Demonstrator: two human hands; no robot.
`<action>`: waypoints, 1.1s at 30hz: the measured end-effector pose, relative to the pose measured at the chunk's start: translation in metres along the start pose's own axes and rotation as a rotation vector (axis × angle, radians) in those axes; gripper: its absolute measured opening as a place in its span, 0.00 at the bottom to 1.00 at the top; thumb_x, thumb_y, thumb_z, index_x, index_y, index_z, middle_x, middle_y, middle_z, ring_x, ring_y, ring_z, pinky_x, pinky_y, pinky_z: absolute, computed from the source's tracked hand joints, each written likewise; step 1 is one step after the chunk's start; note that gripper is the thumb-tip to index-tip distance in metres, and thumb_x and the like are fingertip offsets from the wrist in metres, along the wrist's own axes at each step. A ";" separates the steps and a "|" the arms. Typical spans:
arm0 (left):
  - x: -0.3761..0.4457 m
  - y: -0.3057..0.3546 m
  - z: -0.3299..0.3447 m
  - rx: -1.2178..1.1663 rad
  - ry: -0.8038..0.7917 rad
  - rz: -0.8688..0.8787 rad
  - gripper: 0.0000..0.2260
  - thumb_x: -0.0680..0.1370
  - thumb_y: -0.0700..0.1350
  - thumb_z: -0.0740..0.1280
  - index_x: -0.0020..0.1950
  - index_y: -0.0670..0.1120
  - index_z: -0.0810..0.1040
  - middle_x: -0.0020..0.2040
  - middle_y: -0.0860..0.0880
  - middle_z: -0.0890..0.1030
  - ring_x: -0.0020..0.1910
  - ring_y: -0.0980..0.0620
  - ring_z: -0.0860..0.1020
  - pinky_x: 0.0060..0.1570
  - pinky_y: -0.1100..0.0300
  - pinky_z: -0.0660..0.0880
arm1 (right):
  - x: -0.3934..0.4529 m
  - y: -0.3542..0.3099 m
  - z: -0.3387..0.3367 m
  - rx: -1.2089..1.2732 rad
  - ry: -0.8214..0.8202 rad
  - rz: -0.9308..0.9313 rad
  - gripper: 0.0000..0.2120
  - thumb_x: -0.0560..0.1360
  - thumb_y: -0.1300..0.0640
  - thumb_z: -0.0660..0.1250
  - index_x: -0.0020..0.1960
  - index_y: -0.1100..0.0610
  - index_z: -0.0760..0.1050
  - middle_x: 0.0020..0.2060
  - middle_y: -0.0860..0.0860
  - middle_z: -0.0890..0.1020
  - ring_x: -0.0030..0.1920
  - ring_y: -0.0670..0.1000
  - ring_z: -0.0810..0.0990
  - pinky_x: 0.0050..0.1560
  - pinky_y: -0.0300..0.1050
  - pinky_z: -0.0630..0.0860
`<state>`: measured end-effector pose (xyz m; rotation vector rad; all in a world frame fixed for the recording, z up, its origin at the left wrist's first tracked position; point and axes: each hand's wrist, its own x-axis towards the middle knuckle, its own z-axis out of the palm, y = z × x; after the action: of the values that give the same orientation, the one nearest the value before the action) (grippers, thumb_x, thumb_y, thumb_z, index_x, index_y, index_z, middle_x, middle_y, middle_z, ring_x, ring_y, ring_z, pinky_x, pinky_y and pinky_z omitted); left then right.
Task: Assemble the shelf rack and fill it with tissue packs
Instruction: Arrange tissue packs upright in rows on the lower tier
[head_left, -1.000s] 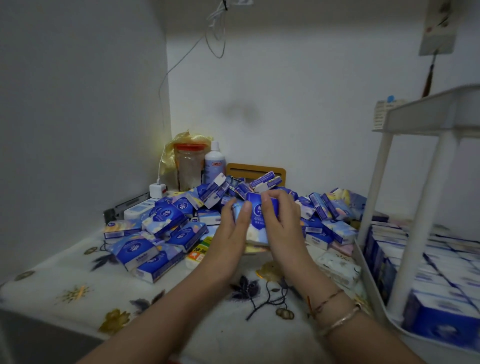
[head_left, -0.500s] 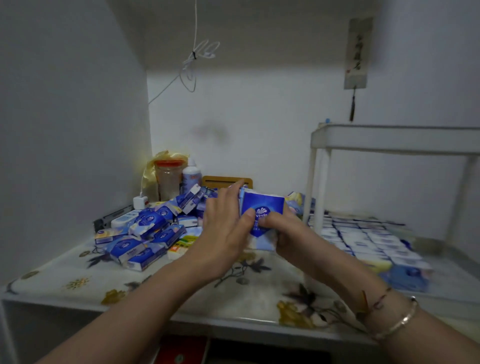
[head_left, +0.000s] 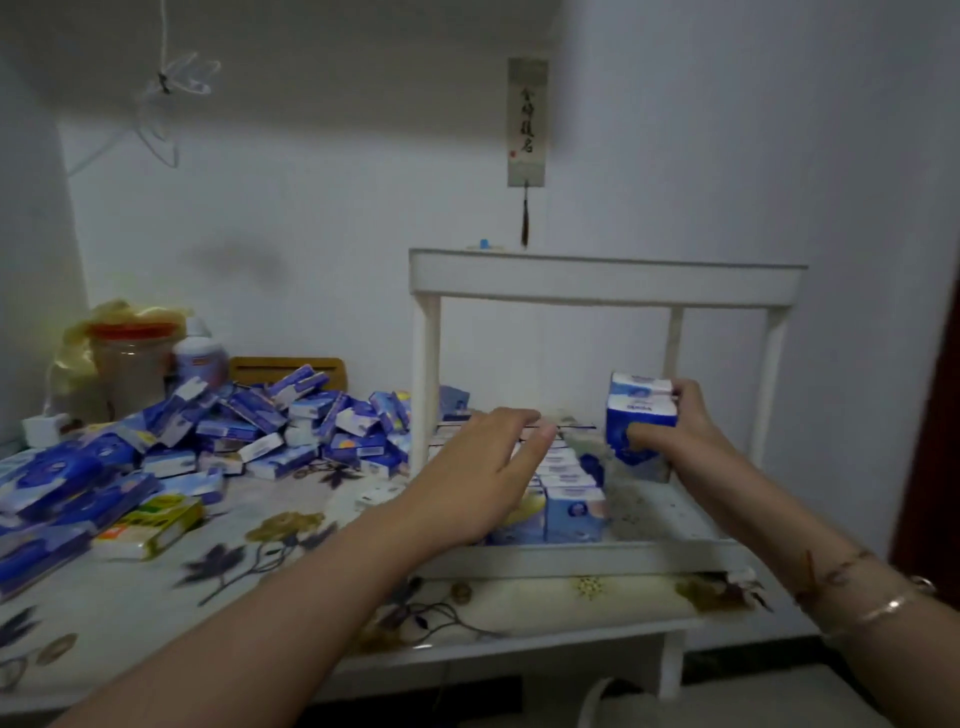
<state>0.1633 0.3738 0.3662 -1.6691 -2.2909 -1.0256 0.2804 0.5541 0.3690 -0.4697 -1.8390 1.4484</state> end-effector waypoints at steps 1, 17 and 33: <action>0.010 -0.004 0.007 0.044 -0.011 0.003 0.23 0.82 0.57 0.51 0.72 0.48 0.69 0.69 0.51 0.72 0.69 0.53 0.67 0.67 0.59 0.63 | 0.007 0.008 -0.006 -0.042 0.015 0.026 0.30 0.66 0.68 0.71 0.63 0.57 0.61 0.45 0.51 0.77 0.42 0.49 0.77 0.39 0.45 0.74; 0.057 -0.037 0.043 0.445 -0.401 -0.133 0.24 0.83 0.57 0.43 0.79 0.55 0.48 0.79 0.52 0.46 0.78 0.47 0.47 0.74 0.46 0.45 | 0.068 0.088 0.004 0.003 -0.235 0.384 0.39 0.62 0.81 0.61 0.70 0.61 0.61 0.56 0.61 0.79 0.59 0.61 0.78 0.63 0.62 0.72; 0.034 -0.020 0.024 0.223 0.021 -0.054 0.13 0.83 0.48 0.54 0.55 0.45 0.76 0.56 0.46 0.79 0.55 0.47 0.76 0.53 0.54 0.72 | 0.027 0.048 -0.008 -0.849 -0.138 0.142 0.29 0.76 0.59 0.66 0.73 0.60 0.58 0.68 0.58 0.71 0.63 0.54 0.73 0.53 0.41 0.71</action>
<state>0.1396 0.4120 0.3551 -1.5104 -2.3492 -0.7596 0.2612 0.5917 0.3329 -0.9333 -2.5355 0.7218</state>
